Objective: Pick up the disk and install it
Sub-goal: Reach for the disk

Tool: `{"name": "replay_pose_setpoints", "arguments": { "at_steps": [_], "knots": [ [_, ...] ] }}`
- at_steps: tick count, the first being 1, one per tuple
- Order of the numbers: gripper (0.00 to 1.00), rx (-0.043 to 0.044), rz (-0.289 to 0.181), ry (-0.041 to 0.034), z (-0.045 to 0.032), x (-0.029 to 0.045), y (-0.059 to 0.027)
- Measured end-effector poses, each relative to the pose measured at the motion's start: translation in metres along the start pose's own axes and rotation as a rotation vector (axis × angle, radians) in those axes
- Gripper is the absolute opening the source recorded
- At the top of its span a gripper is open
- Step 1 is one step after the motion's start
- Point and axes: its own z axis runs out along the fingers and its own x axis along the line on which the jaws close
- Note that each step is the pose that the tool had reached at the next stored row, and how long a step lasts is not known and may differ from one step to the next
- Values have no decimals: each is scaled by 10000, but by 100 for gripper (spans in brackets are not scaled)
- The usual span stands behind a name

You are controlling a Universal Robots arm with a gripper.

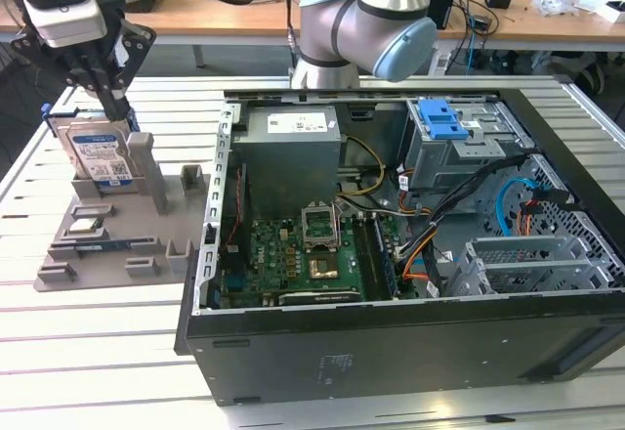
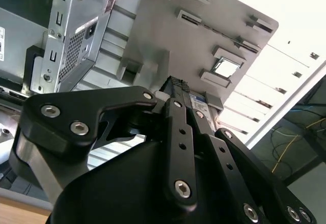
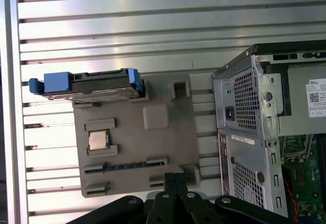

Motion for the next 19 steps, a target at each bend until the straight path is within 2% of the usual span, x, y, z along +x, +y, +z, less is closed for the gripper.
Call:
{"name": "replay_pose_setpoints", "arguments": {
  "at_steps": [3,8,11,19],
  "knots": [
    [11,0,-1,-1,-2,71,-6],
    [11,0,0,0,-4,146,-11],
    [11,0,0,0,-6,234,-17],
    [11,0,0,-1,-10,385,-29]
  ]
}}
